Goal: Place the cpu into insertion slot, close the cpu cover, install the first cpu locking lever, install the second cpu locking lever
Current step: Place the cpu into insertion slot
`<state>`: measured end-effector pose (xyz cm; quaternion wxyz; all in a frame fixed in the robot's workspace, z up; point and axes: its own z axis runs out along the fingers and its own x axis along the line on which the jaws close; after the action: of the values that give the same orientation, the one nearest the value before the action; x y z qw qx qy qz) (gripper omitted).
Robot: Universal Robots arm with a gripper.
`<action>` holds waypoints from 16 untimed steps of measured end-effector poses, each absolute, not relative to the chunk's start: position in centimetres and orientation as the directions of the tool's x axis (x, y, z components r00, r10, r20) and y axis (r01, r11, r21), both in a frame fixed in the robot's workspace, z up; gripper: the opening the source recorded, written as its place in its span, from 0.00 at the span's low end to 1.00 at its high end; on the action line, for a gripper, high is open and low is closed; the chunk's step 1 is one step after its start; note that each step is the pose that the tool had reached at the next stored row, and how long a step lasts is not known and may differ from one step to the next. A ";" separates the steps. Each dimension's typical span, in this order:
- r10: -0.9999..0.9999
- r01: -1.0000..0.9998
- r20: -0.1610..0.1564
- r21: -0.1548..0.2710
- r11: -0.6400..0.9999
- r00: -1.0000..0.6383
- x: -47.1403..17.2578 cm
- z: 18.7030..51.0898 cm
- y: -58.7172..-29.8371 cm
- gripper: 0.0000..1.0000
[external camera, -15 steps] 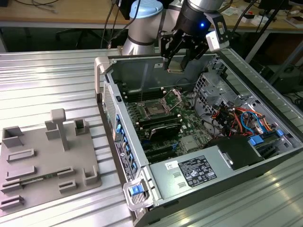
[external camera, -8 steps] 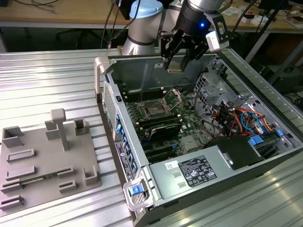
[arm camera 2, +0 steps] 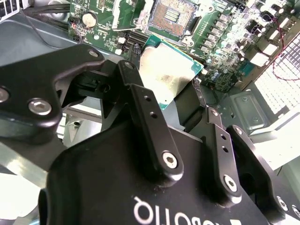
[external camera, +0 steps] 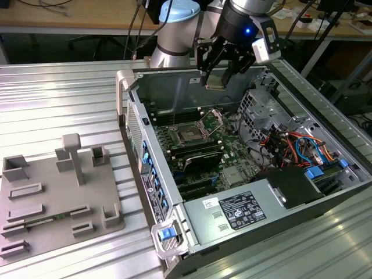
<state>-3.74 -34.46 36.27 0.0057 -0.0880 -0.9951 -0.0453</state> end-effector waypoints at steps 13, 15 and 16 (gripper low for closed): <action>0.291 0.292 0.019 0.088 0.952 -0.957 -3.8 36.0 -34.5 0.55; 0.306 0.307 0.019 0.088 0.948 -0.952 -3.8 36.0 -34.5 0.55; 0.312 0.312 0.019 0.088 0.946 -0.950 -3.8 36.0 -34.5 0.55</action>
<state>-3.80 -34.46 35.99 0.0024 -0.1583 -0.9864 -0.0451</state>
